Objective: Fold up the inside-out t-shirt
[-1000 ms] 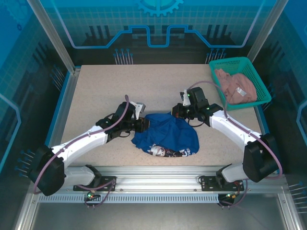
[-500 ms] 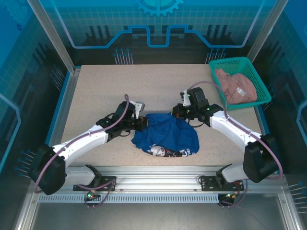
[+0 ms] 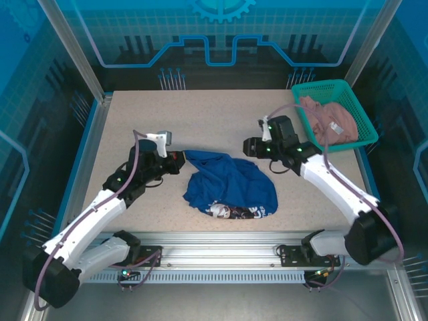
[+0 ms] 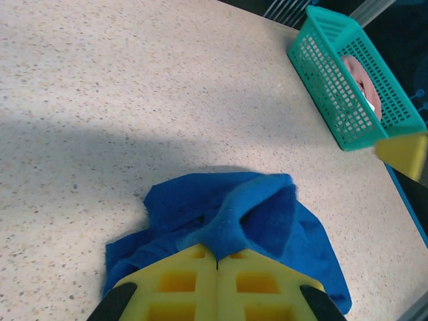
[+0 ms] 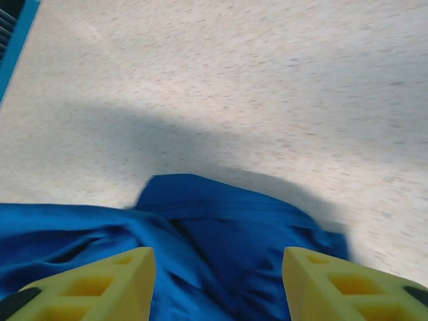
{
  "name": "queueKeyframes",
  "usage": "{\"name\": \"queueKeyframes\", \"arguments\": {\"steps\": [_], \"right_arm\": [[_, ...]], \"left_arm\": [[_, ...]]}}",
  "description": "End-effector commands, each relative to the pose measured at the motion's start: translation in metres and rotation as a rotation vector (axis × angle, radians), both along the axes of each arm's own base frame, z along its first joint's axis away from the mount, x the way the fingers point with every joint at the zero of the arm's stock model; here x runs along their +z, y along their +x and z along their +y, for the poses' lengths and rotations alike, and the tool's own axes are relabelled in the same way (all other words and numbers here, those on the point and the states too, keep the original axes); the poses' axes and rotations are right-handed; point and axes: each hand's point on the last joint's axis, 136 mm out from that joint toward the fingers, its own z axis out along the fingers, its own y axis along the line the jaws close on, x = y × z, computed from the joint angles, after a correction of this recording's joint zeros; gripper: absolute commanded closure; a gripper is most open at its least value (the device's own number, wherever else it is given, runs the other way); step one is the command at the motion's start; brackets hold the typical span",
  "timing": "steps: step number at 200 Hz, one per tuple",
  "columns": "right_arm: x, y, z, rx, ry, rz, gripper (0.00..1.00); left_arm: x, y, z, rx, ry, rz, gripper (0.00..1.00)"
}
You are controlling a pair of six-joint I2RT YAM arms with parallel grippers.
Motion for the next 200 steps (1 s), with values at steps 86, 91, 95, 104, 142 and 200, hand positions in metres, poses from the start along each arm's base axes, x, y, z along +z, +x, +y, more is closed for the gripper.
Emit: {"name": "queueKeyframes", "arguments": {"steps": [86, 91, 95, 104, 142, 200], "right_arm": [[-0.139, 0.027, -0.001, 0.032, -0.217, 0.307, 0.36], [-0.144, 0.028, 0.0, 0.035, -0.227, 0.321, 0.37], [-0.148, 0.029, 0.003, 0.042, -0.23, 0.331, 0.38], [-0.158, 0.031, 0.007, 0.055, -0.23, 0.356, 0.43], [-0.14, 0.05, 0.001, 0.043, -0.218, 0.292, 0.9], [0.072, 0.054, -0.064, -0.177, -0.026, -0.237, 1.0]], "left_arm": [[0.011, -0.003, 0.02, 0.055, 0.019, 0.004, 1.0], [0.012, -0.003, 0.02, 0.059, 0.019, 0.004, 1.0], [0.011, -0.002, 0.021, 0.062, 0.019, 0.005, 1.0], [0.013, -0.002, 0.022, 0.073, 0.021, 0.0, 1.0], [0.028, 0.005, 0.037, 0.156, 0.028, -0.04, 1.0], [0.129, 0.025, 0.082, 0.349, -0.113, -0.242, 1.0]]}}
